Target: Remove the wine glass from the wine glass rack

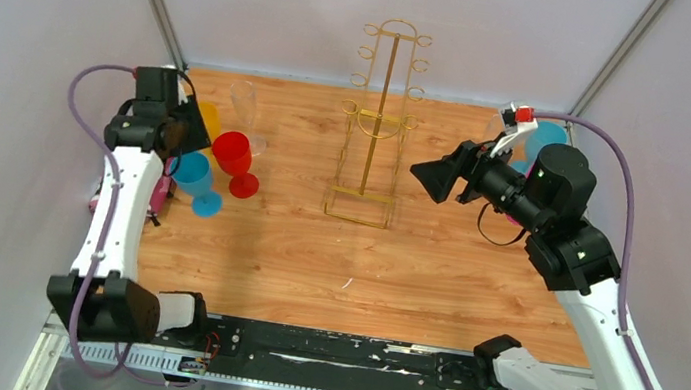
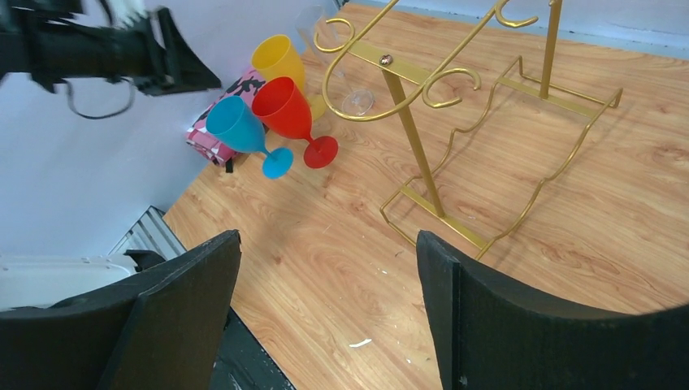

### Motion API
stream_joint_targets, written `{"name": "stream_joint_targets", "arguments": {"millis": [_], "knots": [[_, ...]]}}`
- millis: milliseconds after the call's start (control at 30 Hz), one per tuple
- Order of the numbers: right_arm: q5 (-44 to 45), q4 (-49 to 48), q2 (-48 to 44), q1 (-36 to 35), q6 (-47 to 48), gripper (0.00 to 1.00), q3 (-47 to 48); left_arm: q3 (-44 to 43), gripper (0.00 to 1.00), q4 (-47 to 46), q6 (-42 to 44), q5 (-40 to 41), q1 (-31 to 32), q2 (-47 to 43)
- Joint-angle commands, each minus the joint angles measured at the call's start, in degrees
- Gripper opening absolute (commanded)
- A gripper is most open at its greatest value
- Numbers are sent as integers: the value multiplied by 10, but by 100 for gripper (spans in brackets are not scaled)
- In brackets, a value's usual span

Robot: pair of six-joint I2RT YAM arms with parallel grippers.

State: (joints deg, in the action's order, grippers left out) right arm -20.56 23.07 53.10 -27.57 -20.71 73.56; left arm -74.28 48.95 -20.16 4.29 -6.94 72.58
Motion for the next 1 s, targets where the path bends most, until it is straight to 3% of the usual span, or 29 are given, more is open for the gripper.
{"name": "stream_joint_targets", "arguments": {"millis": [0,233,467,567,967], "knots": [[0,-12,-1,10,-1,84,-7,-81,48,61,5,-7,-2,-76],[69,-3,-23,9,11,88,-13,-168,52,21,1,-173,-1,-239],[221,13,-92,9,33,93,-42,-60,62,-163,-70,-343,-2,-427],[262,15,-118,9,34,93,-56,-32,63,-217,-94,-371,-2,-456],[289,39,-127,10,34,93,-52,-26,63,-219,-102,-370,-2,-457]]}}
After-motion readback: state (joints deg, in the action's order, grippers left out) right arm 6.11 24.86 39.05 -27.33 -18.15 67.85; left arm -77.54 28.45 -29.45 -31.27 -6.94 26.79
